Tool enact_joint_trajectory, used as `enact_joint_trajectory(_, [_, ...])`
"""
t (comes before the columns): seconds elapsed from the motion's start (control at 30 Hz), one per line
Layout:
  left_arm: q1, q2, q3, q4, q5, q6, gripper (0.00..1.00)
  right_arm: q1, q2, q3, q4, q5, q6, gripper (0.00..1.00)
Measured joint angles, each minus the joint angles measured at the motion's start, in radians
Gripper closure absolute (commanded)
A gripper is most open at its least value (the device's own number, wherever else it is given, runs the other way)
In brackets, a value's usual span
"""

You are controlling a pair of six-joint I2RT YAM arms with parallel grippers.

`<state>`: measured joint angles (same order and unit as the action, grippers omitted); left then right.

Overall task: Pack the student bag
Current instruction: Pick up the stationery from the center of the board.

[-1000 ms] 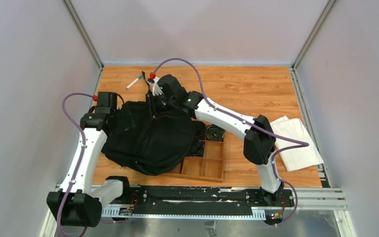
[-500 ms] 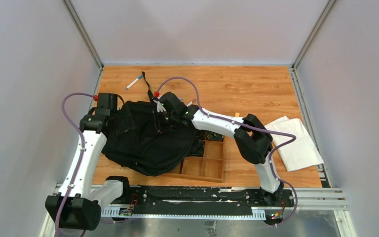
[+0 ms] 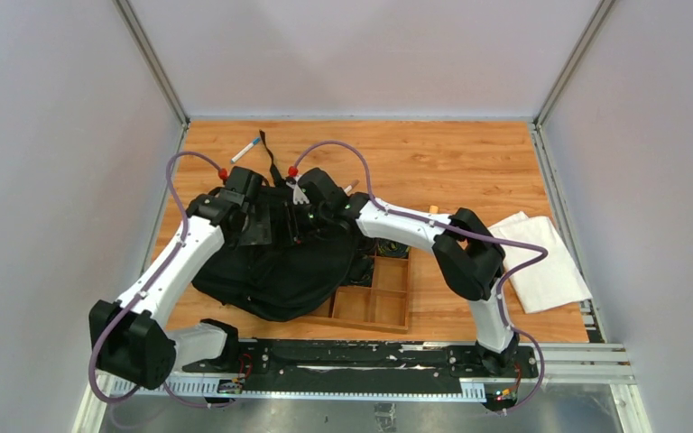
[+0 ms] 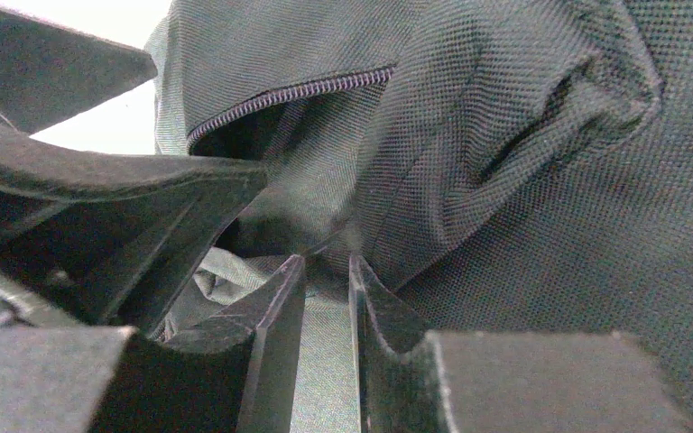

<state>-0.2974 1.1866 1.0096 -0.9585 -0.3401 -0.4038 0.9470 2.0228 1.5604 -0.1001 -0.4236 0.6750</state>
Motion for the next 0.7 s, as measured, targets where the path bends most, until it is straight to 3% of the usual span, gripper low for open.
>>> enact_joint_trajectory(0.1, [-0.022, 0.027, 0.000, 0.008, -0.034, -0.008, 0.09, 0.000, 0.000, -0.002, 0.003, -0.002, 0.003, 0.70])
enact_joint_trajectory(0.17, [-0.037, 0.039, 0.001, 0.015, -0.051, -0.019, 0.15, 0.000, 0.000, -0.008, 0.010, -0.002, 0.006, 0.70])
enact_joint_trajectory(0.37, [-0.053, 0.072, 0.009, 0.023, -0.158, -0.063, 0.51, 0.000, -0.006, -0.027, 0.035, -0.003, 0.013, 0.70])
enact_joint_trajectory(0.57, [-0.056, 0.056, 0.031, 0.030, -0.196, -0.065, 0.96, 0.000, -0.014, -0.034, 0.041, -0.002, 0.011, 0.68])
enact_joint_trajectory(0.6, [-0.058, 0.049, 0.040, 0.031, -0.195, -0.057, 1.00, 0.000, -0.014, -0.034, 0.041, -0.002, 0.011, 0.67])
enact_joint_trajectory(0.7, [-0.058, 0.028, 0.060, 0.031, -0.177, -0.039, 1.00, 0.000, -0.020, -0.033, 0.032, -0.003, 0.005, 0.66])
